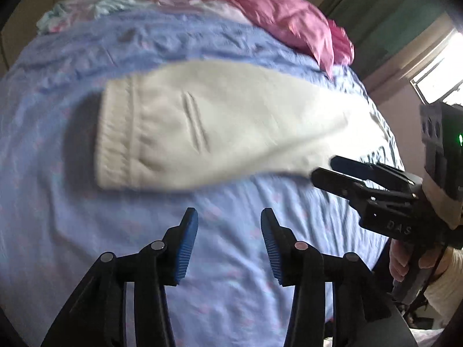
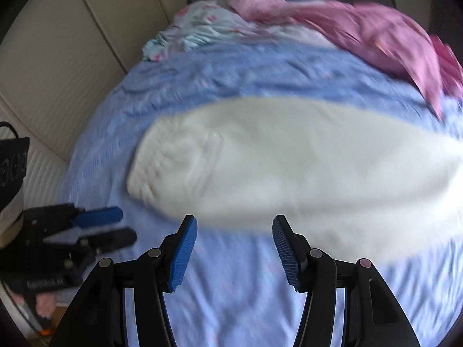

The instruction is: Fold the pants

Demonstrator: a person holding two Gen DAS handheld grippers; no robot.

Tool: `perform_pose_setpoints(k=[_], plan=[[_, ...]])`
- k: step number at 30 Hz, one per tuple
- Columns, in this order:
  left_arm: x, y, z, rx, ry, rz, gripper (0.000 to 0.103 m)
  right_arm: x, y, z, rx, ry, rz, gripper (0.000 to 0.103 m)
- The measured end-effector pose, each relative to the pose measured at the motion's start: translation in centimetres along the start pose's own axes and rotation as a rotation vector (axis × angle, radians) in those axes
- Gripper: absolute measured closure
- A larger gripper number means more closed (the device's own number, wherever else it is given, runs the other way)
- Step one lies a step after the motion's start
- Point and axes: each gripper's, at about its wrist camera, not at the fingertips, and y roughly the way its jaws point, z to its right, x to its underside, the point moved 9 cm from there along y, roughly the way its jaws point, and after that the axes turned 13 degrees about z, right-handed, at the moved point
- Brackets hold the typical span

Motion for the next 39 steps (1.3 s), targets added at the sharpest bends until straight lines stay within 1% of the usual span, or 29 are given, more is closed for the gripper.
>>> perform_pose_setpoints(k=[2, 3, 6, 8, 9, 11, 14, 16, 18, 22, 25, 27, 31, 34, 37, 39], plan=[[1.3, 0.7, 1.9, -0.015, 0.006, -0.029, 0.058, 2.3, -1.5, 2.5, 0.033, 0.017, -0.023, 0.047], [1.5, 0.8, 2.4, -0.022, 0.006, -0.029, 0.056, 3.1, -1.7, 3.4, 0.036, 0.027, -0.033, 0.047], [2.2, 1.4, 4.3, -0.088, -0.006, 0.006, 0.047, 5.2, -2.7, 6.6, 0.036, 0.070, -0.044, 0.047], [2.5, 2.1, 5.1, -0.146, -0.018, 0.014, 0.046, 5.8, -2.8, 8.2, 0.030, 0.058, -0.030, 0.048], [2.5, 2.4, 5.2, -0.161, -0.028, 0.016, 0.046, 6.1, -2.7, 8.8, 0.026, 0.046, -0.027, 0.048], [3.1, 2.9, 6.2, -0.181, -0.063, 0.022, 0.046, 6.6, -2.2, 9.9, 0.004, 0.037, -0.029, 0.056], [4.0, 3.4, 7.3, -0.212, -0.110, 0.019, 0.046, 7.6, -0.8, 10.8, -0.030, 0.041, -0.046, 0.060], [4.7, 3.2, 8.2, -0.241, -0.139, 0.032, 0.045, 8.1, 0.2, 11.2, -0.064, 0.060, -0.060, 0.063], [5.1, 3.2, 8.8, -0.269, -0.161, 0.043, 0.043, 8.3, 0.9, 11.3, -0.093, 0.048, -0.064, 0.064], [6.3, 3.1, 9.4, -0.323, -0.256, 0.065, 0.043, 8.3, 2.1, 11.4, -0.122, -0.010, -0.074, 0.064], [7.0, 3.2, 9.6, -0.359, -0.317, 0.082, 0.043, 8.4, 3.1, 12.2, -0.149, -0.010, -0.102, 0.064], [7.3, 3.3, 9.7, -0.378, -0.349, 0.092, 0.043, 8.3, 3.3, 12.7, -0.155, -0.028, -0.104, 0.067], [7.7, 3.4, 9.8, -0.414, -0.380, 0.096, 0.043, 7.0, 2.5, 12.2, -0.196, -0.105, -0.054, 0.068], [7.6, 3.3, 9.4, -0.442, -0.396, 0.103, 0.043, 6.5, 2.9, 12.2, -0.201, -0.140, -0.043, 0.068], [7.1, 3.0, 8.9, -0.478, -0.388, 0.113, 0.042, 6.1, 3.6, 11.8, -0.195, -0.180, -0.026, 0.068], [6.9, 3.0, 8.5, -0.496, -0.387, 0.113, 0.042, 6.2, 4.3, 11.7, -0.191, -0.190, -0.035, 0.068]])
